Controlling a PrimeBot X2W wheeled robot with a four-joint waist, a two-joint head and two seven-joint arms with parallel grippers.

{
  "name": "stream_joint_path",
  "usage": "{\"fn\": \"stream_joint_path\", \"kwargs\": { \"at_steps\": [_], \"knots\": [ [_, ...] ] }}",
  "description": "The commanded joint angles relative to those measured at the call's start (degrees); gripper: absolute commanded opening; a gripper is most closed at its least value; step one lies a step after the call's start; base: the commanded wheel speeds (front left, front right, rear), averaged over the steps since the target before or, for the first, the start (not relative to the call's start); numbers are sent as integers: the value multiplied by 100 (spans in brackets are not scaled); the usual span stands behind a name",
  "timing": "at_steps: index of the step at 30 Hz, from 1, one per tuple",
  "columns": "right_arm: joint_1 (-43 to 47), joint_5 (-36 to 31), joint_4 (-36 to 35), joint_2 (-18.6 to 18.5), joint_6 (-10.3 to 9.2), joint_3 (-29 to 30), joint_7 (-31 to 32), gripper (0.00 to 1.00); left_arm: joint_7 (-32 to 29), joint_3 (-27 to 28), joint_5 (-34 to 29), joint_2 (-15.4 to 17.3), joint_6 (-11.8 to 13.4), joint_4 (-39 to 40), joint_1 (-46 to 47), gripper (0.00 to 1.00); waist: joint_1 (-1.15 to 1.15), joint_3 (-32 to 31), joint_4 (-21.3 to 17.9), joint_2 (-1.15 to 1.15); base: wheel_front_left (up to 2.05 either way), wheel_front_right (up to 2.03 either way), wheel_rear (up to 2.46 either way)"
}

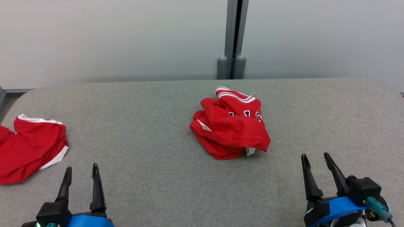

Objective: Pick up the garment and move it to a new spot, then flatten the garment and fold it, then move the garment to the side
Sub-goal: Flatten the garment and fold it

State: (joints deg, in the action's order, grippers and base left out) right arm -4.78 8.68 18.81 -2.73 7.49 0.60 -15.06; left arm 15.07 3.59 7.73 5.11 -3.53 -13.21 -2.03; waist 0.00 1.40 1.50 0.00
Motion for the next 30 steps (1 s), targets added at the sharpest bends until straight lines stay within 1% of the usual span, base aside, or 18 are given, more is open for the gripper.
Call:
{"fn": "stream_joint_path", "kwargs": {
  "at_steps": [1,22,27,30],
  "knots": [
    [-10,-30,2,-28,1,18,-18,100,15,54,-27,-16,-17,-8,95,100,0,-5,-1,0,0,0,0],
    [-25,10,62,-29,1,39,-18,100,15,124,-179,-55,-56,-66,99,100,0,-35,-11,0,0,0,0],
    [-279,-113,179,-27,1,90,-18,100,15,86,-217,-64,-78,-62,163,100,0,12,64,0,0,0,0],
    [-647,-265,380,-29,1,28,-18,100,15,52,-234,-69,-96,-62,207,100,0,97,138,0,0,0,0]
  ]
}}
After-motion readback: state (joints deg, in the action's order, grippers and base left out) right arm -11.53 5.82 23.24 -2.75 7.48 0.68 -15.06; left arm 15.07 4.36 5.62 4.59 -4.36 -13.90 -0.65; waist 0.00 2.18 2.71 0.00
